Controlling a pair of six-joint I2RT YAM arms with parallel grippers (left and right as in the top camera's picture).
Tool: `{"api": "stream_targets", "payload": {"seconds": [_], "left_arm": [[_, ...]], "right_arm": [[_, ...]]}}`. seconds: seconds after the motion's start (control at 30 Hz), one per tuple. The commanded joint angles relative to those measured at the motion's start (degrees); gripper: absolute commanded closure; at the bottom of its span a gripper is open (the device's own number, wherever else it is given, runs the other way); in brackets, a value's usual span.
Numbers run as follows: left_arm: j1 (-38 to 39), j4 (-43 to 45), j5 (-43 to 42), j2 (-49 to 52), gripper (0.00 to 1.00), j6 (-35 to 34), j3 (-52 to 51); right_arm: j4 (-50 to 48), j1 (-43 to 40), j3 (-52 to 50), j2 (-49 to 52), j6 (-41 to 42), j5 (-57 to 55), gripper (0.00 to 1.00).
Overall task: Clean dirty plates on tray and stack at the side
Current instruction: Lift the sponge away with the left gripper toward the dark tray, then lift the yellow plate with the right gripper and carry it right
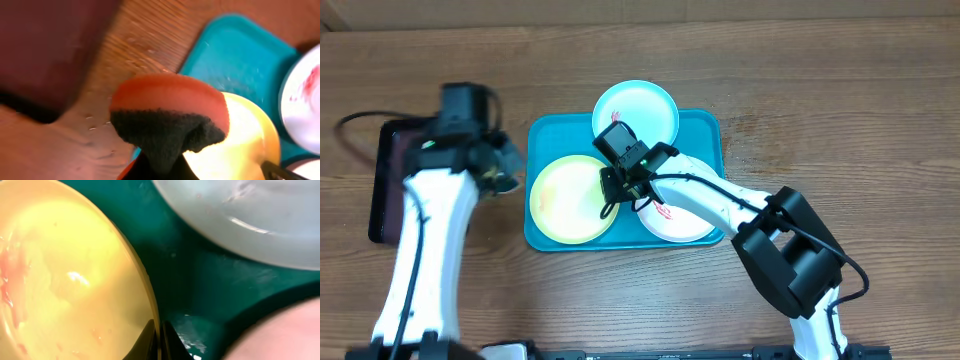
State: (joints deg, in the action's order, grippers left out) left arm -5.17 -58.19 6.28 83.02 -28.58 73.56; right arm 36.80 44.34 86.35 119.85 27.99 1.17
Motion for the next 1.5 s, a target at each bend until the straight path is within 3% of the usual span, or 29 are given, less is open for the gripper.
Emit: {"api": "stream_targets", "payload": {"seconds": [0.0,0.2,0.6,0.83,1.23,1.47], "left_arm": [[-3.87,-1.46,0.74,-1.57,0.96,-0.57,0.52],[-9.33,-2.62,-3.15,-0.94,0.96,-0.63,0.42],[-12.81,-2.51,-3.13,-0.85,0.96,-0.63,0.42],[-12.85,-3.08,-3.15,-0.85,0.96,-0.63,0.42],[-12.81,-3.15,-3.39,-0.85,0.96,-0.63,0.42],[-12.81,-3.10,-3.39,-0.85,0.96,-0.63,0.42]], "right_arm": [[0.33,0.74,1.92,-6.54,-1.79,-8.24,0.96],[1.22,3.87,1.92,-12.94,-7.48,-24.11,0.96],[-7.19,12.96,1.92,-14.43,-32.65,-60.78,0.96],[-13.81,15.80,1.92,-14.40,-47.78,-64.15,0.96],[-15.74,17.16,1.92,-14.43,-61.24,-65.40,0.96],[-15.72,17.16,1.90,-14.40,-58.95,-65.33,0.96]]}}
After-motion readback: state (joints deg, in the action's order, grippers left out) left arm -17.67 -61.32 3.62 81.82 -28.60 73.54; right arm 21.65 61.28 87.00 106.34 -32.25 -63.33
